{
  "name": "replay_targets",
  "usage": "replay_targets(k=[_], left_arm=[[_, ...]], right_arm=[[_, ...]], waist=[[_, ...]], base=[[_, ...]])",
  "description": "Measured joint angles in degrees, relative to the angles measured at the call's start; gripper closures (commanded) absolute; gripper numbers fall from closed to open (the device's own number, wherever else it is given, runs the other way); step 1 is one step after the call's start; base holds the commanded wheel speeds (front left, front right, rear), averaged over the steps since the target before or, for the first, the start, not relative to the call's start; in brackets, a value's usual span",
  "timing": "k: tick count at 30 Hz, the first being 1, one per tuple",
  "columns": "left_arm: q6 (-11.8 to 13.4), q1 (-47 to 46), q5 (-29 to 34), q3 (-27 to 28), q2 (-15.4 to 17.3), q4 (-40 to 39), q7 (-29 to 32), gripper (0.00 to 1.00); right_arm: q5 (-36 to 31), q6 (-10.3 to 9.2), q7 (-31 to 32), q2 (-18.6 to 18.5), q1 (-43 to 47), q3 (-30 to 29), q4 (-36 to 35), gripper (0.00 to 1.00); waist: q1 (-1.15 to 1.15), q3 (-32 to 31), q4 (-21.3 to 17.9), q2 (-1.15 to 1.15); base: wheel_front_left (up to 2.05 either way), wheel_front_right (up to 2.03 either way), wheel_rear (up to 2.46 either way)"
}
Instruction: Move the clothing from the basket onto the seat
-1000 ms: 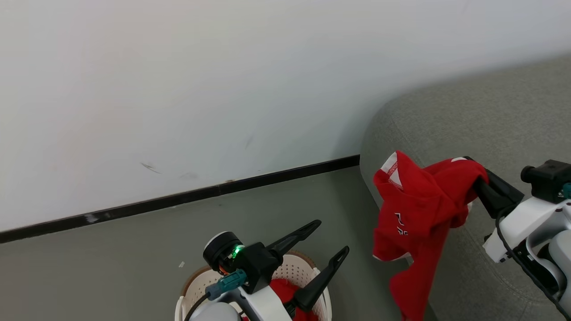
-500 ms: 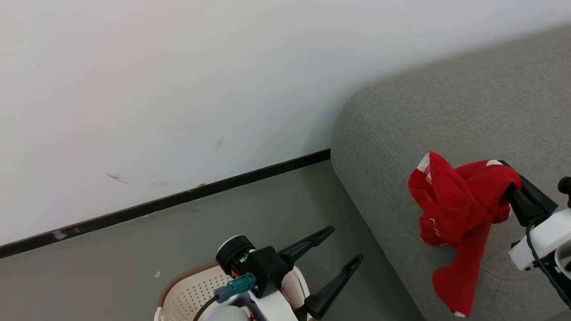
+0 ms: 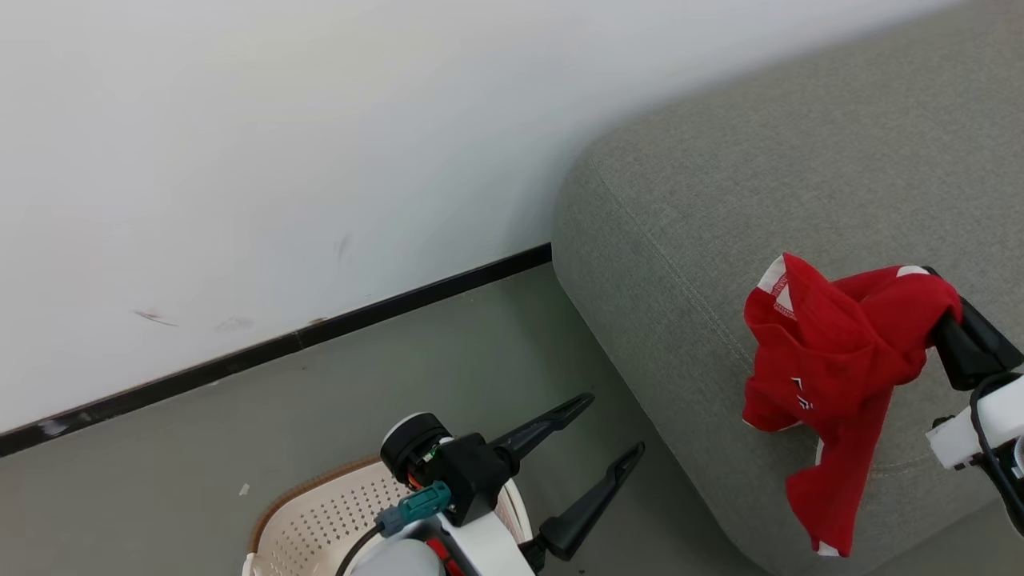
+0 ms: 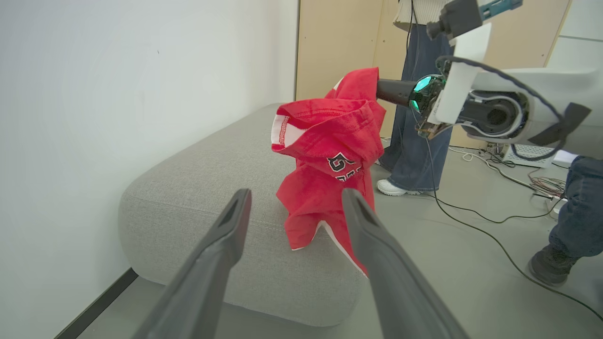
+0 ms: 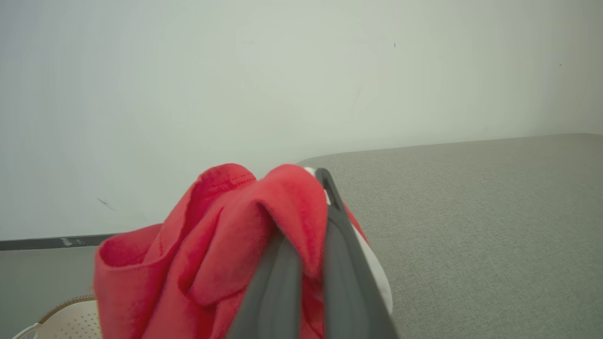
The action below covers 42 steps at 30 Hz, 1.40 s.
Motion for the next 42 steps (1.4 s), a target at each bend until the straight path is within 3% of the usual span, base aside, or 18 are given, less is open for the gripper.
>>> replay_targets(k=[8, 22, 34, 42], left_arm=[[0.87, -2.55, 1.44, 1.67, 1.21, -0.81, -0.16, 0.0], [3.37, -5.82, 4.61, 3.52, 3.71, -3.92, 0.64, 0.0], [3.56, -8.04, 6.57, 3.43, 5.03, -6.97, 2.38, 0.0], [3.56, -10.31, 7.66, 3.21, 5.38, -8.51, 3.14, 0.0]], right_arm=[[1.27, 0.0, 1.79, -2.02, -9.04, -0.78, 0.04, 1.0], [2.55, 0.0, 7.0, -7.12, -26.91, -5.32, 7.59, 1.0], [1.77, 0.0, 6.92, -9.34, -33.39, -10.5, 14.8, 1.0], [1.59, 0.0, 3.3, -12.32, -33.89, -14.86, 21.53, 1.0]], waist=[[0.0, 3.13, -0.34, 0.0], [0.0, 10.62, 1.73, 0.0], [0.0, 17.29, 4.31, 0.0], [0.0, 21.46, 5.73, 0.0]], base=[[0.0, 0.0, 0.0], [0.0, 0.0, 0.0], [0.0, 0.0, 0.0], [0.0, 0.0, 0.0]])
